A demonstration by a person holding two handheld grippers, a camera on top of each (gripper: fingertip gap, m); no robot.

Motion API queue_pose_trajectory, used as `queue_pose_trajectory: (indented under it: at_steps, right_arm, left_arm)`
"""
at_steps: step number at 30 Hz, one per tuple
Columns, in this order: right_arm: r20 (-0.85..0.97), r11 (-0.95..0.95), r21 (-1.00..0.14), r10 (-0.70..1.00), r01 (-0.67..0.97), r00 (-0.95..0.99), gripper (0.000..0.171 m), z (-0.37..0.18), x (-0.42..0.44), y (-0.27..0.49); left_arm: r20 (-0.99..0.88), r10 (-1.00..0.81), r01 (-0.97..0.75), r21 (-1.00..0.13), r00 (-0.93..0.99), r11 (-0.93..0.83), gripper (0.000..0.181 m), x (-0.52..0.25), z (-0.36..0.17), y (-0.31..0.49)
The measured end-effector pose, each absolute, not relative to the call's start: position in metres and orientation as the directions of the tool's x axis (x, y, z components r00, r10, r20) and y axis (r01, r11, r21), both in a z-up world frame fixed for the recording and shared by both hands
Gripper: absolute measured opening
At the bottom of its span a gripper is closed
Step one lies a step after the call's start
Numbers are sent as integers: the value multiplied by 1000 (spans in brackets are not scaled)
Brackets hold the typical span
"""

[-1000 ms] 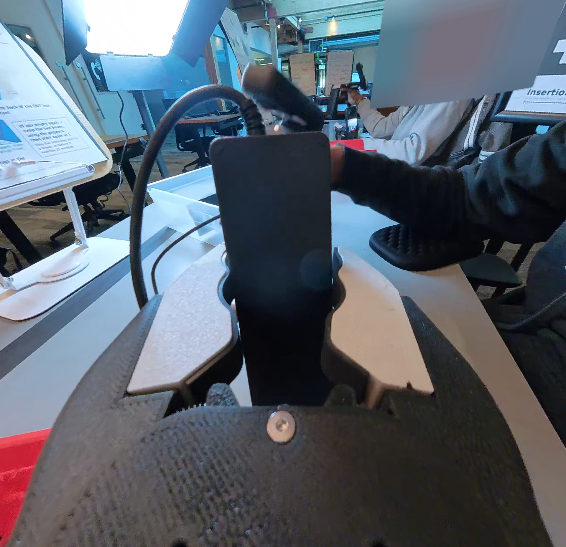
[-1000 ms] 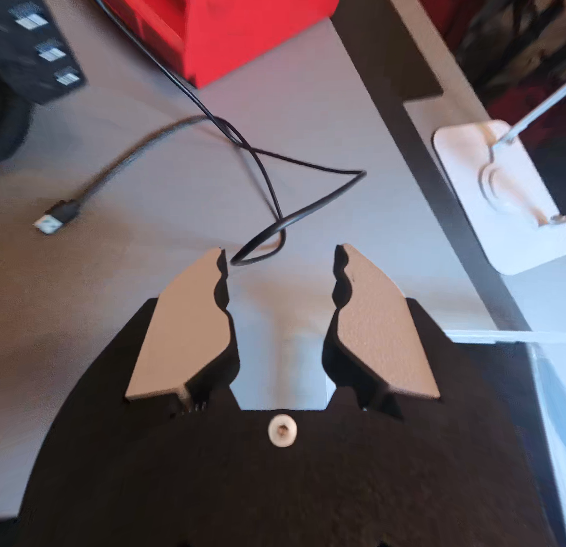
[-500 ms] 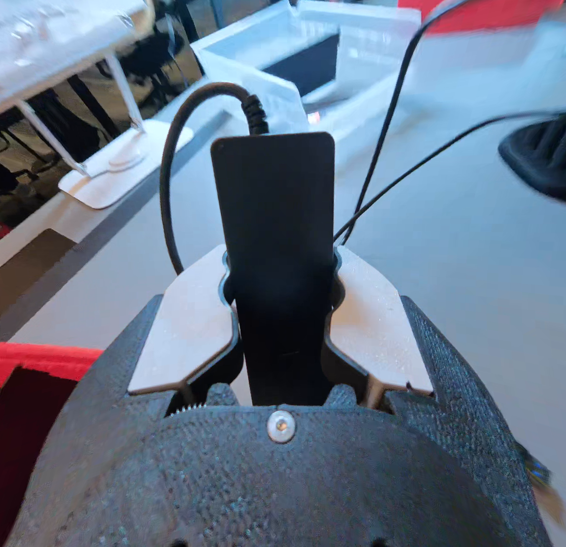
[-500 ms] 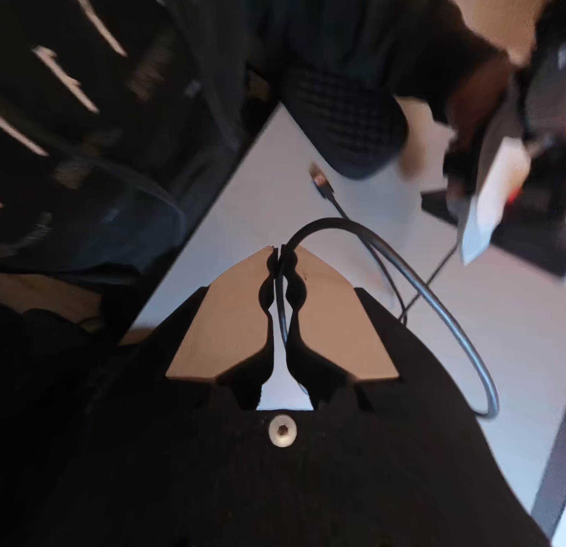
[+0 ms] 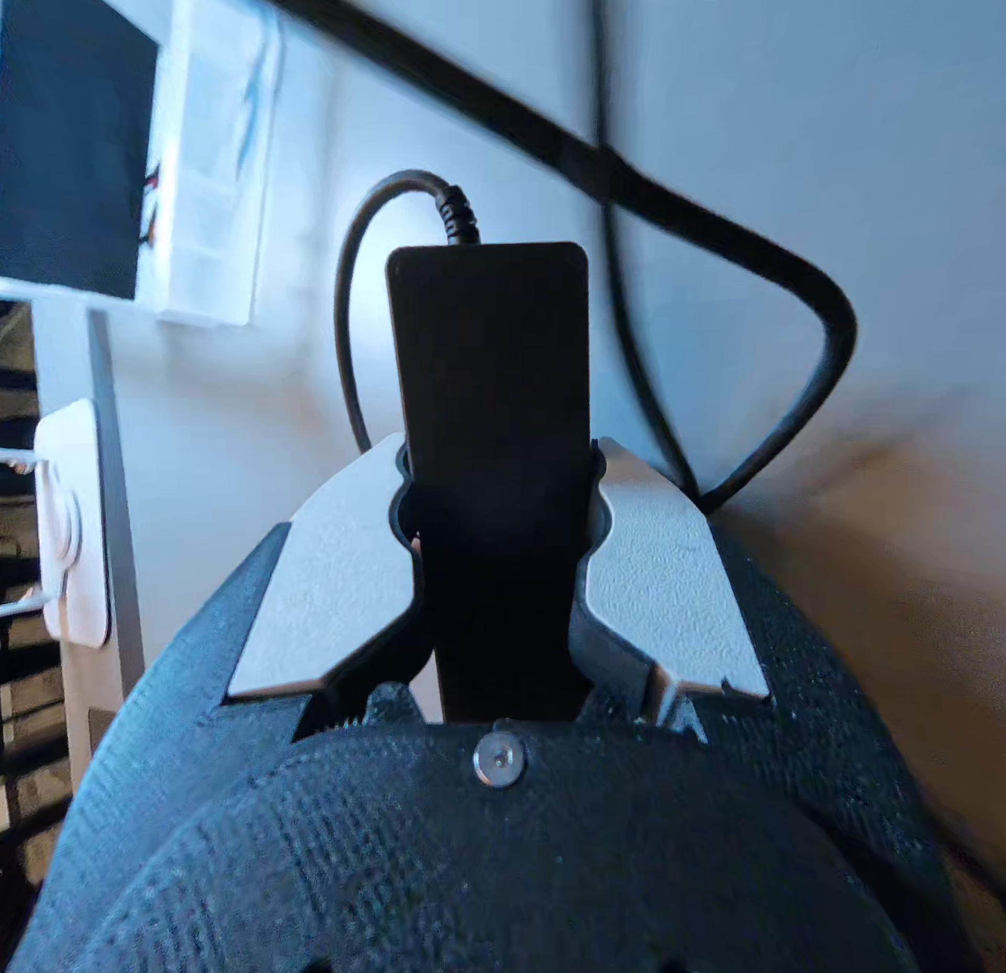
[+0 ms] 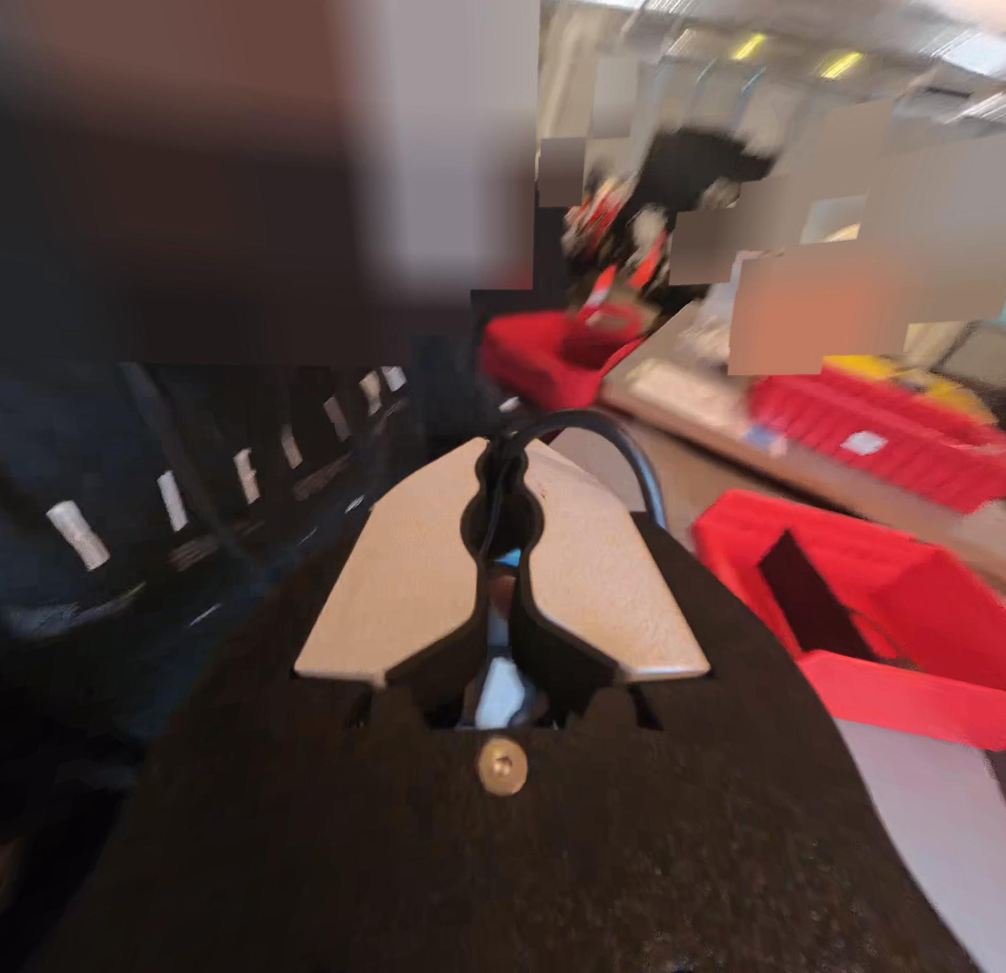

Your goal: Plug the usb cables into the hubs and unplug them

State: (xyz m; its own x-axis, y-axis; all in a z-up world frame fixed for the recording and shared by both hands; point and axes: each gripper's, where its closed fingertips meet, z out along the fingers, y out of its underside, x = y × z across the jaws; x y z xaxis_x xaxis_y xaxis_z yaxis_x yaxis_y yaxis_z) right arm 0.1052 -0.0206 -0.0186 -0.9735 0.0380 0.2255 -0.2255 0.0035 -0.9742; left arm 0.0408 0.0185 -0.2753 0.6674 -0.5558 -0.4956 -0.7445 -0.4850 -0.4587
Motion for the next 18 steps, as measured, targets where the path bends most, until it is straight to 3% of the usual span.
queue_pose_trajectory:
  at_steps: [3,10,14,18]
  right_arm:
    - [135,-83,-983,279,-163,-951,4,-19,48,17]
    - [-182,-85,-983,513,161,-839,8,-89,-34,65]
    - [-355,-129,-935,401,332,-845,10,-110,-33,63]
    - [-446,-251,-883,185,397,-876,11,-99,-16,58]
  left_arm:
    - [-457,-663,-785,-512,593,-350,60,77,-272,7]
    - [-355,-699,-605,-784,621,-139,60,117,-218,-10]
    - [-275,-654,-354,-935,705,12,59,109,-156,-22]
    - [-202,-558,-144,-979,805,147,60,74,-100,-39]
